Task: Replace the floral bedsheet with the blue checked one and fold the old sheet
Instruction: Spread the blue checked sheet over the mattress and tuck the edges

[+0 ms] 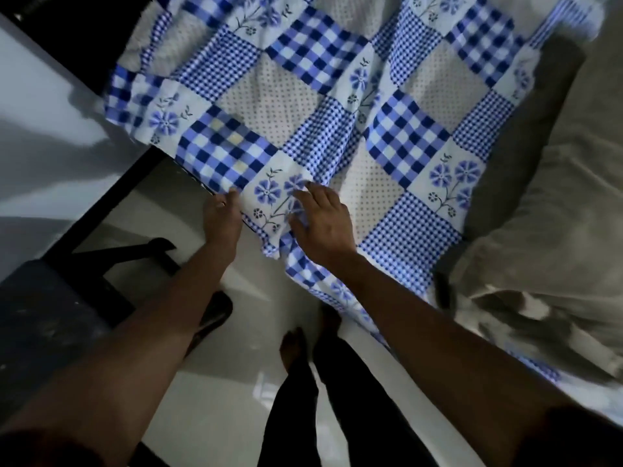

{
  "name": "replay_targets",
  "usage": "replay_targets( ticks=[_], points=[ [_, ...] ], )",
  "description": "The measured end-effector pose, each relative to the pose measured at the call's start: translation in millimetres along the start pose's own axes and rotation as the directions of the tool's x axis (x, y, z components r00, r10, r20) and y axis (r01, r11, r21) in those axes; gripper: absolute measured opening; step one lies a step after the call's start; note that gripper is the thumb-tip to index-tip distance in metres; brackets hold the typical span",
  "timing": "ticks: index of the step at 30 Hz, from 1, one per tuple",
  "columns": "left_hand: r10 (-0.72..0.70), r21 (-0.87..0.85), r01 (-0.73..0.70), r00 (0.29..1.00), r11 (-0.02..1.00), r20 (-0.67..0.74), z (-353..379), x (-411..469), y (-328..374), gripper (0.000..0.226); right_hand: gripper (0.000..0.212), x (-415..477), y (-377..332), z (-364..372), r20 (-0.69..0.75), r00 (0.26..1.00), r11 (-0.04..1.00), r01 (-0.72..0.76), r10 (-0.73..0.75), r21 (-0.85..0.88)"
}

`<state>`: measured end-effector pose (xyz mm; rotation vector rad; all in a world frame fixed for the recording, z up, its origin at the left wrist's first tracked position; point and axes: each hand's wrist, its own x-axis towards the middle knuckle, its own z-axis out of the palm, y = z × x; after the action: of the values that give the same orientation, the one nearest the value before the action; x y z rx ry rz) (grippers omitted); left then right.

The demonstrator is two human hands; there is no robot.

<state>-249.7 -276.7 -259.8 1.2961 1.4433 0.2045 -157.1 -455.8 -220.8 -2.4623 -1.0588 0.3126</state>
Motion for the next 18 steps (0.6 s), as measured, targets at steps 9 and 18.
replay_targets(
  ticks=[9, 18],
  points=[
    [0.082, 0.265, -0.026, 0.976, 0.964, -0.203, -32.3, 57.0, 40.3, 0.037, 0.056, 72.8, -47.6, 45.7, 0.222, 0.971, 0.992, 0.104, -0.085, -0.078],
    [-0.074, 0.157, 0.123, 0.954, 0.980, -0.291, -51.4, 117.0, 68.3, 0.021, 0.044, 115.0, -58.1, 55.9, 0.098, 0.942, 0.933, 0.297, -0.321, 0.204]
  ],
)
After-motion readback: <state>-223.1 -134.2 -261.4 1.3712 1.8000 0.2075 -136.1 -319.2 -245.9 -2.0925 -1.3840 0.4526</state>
